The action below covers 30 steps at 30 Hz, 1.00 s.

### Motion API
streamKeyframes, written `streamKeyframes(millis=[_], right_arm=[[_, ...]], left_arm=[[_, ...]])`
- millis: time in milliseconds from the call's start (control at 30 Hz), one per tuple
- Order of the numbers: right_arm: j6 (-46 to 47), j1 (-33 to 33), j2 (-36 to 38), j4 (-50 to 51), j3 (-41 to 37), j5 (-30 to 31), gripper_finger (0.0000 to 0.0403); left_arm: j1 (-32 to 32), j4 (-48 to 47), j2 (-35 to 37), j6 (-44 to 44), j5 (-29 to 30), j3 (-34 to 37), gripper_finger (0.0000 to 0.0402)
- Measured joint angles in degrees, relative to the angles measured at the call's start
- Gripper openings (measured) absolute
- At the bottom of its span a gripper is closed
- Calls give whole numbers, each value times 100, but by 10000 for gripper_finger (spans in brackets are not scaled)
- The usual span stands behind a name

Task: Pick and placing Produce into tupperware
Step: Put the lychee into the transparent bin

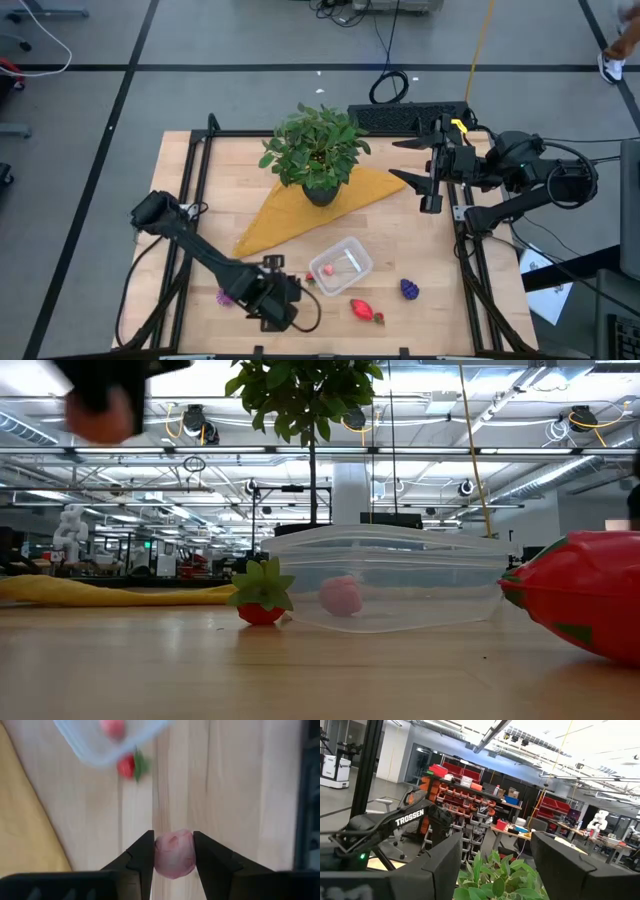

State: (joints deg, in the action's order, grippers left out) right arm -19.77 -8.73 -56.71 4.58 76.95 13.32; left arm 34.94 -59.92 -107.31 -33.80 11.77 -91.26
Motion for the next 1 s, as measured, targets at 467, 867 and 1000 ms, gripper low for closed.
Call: streamKeyframes(millis=[467,867,1000], right_arm=[[-90,0,195,-2,-2,2,228],[-24,0,514,204,0,4,228],[94,0,561,449,0,3,228]], left_arm=[[-897,1623,-5,1017,-12,-490,124],[-1189,2535,-665,1492,198,-486,124],[-1265,2581,-818,1436,347,-486,124]])
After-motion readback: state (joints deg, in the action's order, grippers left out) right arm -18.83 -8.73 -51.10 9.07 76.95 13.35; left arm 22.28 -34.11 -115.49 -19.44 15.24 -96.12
